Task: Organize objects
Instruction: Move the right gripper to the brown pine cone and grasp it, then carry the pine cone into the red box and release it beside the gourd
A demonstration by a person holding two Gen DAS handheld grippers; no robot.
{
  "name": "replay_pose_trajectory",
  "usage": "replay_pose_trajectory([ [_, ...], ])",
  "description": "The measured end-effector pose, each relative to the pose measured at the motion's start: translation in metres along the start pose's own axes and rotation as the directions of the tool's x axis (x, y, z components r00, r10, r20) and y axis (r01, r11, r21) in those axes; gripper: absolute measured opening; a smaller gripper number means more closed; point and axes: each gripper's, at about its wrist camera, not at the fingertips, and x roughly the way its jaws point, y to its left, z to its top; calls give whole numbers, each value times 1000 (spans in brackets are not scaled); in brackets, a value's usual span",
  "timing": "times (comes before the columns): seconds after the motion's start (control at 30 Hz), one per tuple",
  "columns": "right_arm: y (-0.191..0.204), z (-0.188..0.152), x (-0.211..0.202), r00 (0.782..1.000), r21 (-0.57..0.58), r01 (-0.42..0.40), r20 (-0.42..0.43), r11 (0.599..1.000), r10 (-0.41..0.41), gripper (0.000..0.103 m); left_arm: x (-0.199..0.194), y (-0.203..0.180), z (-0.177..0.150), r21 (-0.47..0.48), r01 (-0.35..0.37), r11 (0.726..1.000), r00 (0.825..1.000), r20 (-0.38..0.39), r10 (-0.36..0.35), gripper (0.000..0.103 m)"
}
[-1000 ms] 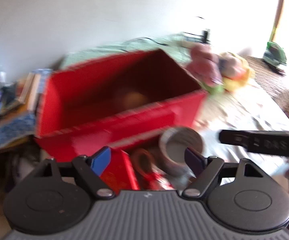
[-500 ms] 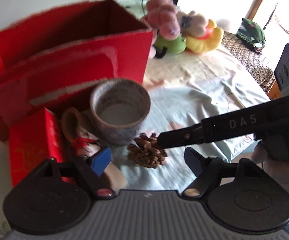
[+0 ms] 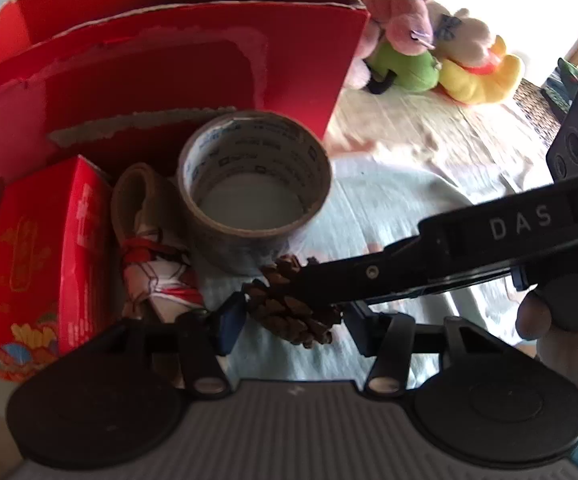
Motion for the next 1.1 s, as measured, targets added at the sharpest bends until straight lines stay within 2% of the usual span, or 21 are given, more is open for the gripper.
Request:
replay_pose_trajectory([
  [0.17,5,5,-6,999,-41,-21,-47,999,19,40,-10,-10,3,-1,-15,1000,1000,8,15,55],
  [0.3,16,4,-25,997,-86,-49,-62,995,44,37,-33,-20,5,38,23,999,999,44,-24,54],
  [0.47,37,5,-53,998,-151,-52,-26,987,49,37,-60,-33,19,99,47,994,993,104,-58,54],
  [0.67,67,19,-75,995,-242,-49,69,969,67,37,-90,-35,47,179,77,981,972,207,-114,54],
  [0.87,95,38,-81,982,-303,-15,173,953,71,37,-109,-17,75,237,118,964,939,290,-187,54],
  [0.97,109,49,-74,973,-328,24,223,944,53,37,-107,-1,94,249,146,957,924,312,-222,54],
  [1.1,126,68,-56,962,-338,108,274,935,-12,37,-95,24,119,248,210,946,910,304,-282,54],
])
